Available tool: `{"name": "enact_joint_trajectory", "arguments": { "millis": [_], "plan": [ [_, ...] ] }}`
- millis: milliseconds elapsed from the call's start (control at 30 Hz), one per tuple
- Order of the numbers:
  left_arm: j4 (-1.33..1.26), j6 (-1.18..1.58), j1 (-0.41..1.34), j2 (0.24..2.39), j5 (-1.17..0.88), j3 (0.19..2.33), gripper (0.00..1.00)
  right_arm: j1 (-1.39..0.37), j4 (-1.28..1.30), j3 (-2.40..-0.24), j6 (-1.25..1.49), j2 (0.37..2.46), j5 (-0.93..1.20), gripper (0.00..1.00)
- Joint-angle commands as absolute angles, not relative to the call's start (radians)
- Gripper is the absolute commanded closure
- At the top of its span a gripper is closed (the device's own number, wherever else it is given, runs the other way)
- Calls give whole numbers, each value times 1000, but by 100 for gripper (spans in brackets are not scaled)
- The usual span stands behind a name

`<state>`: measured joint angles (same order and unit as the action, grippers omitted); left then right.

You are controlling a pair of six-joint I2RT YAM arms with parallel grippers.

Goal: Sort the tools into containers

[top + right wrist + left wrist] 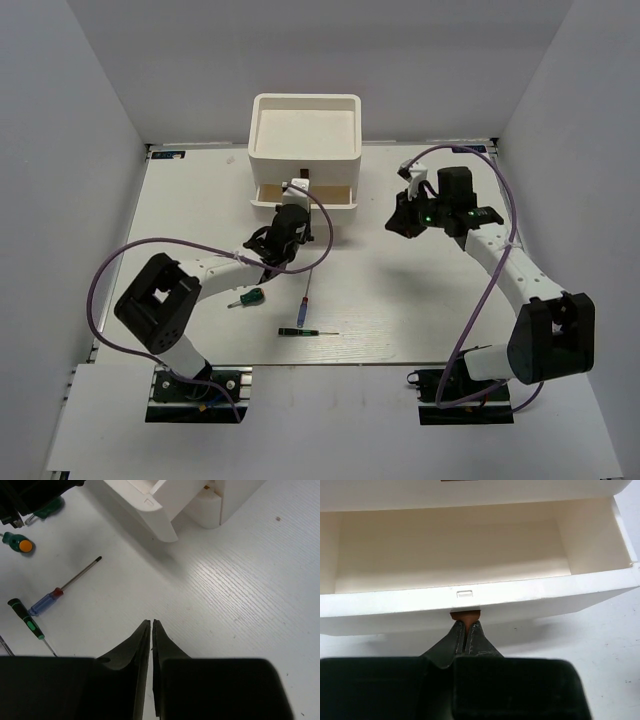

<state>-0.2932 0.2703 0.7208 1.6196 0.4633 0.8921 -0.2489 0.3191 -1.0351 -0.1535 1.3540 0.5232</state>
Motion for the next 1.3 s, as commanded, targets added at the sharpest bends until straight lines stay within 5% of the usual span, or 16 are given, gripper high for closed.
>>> {"name": "enact_joint_trajectory", "arguments": {
  "millis": [0,100,133,167,300,500,633,767,833,900,1267],
  "plan": [
    [-258,307,736,1548,459,865,100,-252,314,-1066,-213,1371,604,88],
    [-209,327,746,1548,488,874,93,-249,330,-1075,-267,1384,667,71],
    [-189,336,746,1558,500,903,58,-250,354,-1089,-322,1390,720,56],
    [-173,336,746,1559,500,916,41,-250,370,-1097,-381,1397,783,50],
    [-103,324,746,1507,518,951,11,-255,518,-1114,-756,1413,1036,39],
    [62,391,755,1301,577,973,12,-347,881,-1204,-1429,1512,1095,36],
    [436,576,744,1186,617,1005,100,-475,1006,-1238,-1785,1609,1023,36],
    [767,782,735,1115,593,1006,100,-627,910,-1221,-1853,1667,898,36],
    [878,869,735,1089,549,993,62,-676,818,-1215,-1827,1707,876,36],
    [919,908,735,1049,482,959,41,-739,805,-1247,-1835,1748,835,36],
    [1112,1075,747,803,480,868,29,-923,784,-1381,-1838,1959,698,37]
  ]
}}
